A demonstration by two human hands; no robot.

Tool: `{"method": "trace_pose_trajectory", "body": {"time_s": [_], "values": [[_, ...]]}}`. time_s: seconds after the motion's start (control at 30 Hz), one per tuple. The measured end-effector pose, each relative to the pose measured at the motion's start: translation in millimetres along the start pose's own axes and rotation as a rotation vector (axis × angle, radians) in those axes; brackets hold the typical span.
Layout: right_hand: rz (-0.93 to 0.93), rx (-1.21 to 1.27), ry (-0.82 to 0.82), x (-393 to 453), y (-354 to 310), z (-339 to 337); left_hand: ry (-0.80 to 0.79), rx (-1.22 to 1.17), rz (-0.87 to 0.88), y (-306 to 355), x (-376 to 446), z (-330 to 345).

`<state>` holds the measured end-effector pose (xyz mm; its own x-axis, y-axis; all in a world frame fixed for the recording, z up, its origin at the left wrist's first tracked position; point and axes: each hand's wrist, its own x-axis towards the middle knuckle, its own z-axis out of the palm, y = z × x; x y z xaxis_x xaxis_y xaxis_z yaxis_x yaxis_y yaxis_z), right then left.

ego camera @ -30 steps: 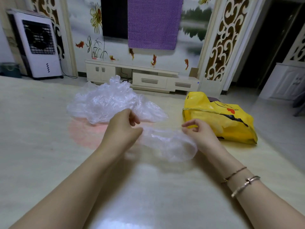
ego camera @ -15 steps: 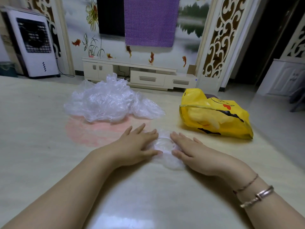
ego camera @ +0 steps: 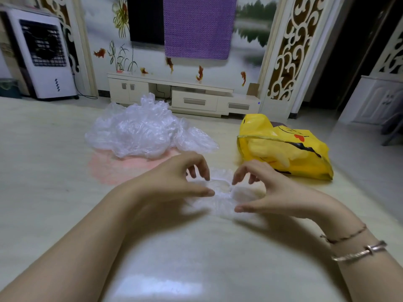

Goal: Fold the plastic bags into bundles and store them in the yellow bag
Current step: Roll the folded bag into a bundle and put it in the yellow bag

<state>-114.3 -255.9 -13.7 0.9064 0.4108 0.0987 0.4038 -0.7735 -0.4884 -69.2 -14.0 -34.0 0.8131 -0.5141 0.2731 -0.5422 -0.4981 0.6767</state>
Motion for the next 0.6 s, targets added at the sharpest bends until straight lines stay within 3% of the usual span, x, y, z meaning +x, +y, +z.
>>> {"method": "trace_pose_trajectory", "body": {"time_s": [0.1, 0.2, 0.3, 0.4, 0.5, 0.6], "values": [[0.038, -0.049, -0.132, -2.0, 1.9, 2.0, -0.15, 0.07, -0.079, 3.5, -3.2, 0.4], [0.063, -0.075, -0.137, -5.5, 4.2, 0.0, -0.225, 0.113, -0.146, 4.0, -6.3, 0.3], [0.086, -0.114, -0.071, -2.8, 6.6, 0.3, -0.189, 0.103, -0.132, 1.6, -5.1, 2.6], [0.071, -0.175, 0.095, 5.1, 13.5, 6.1, -0.143, 0.084, -0.105, -3.6, -2.6, 5.9], [0.141, -0.037, 0.208, 10.8, 18.2, 6.5, -0.069, 0.06, -0.074, -10.1, 0.7, 6.7], [0.247, 0.154, 0.194, 10.9, 16.9, -0.2, -0.007, 0.039, -0.07, -13.7, 1.7, 6.1]]}}
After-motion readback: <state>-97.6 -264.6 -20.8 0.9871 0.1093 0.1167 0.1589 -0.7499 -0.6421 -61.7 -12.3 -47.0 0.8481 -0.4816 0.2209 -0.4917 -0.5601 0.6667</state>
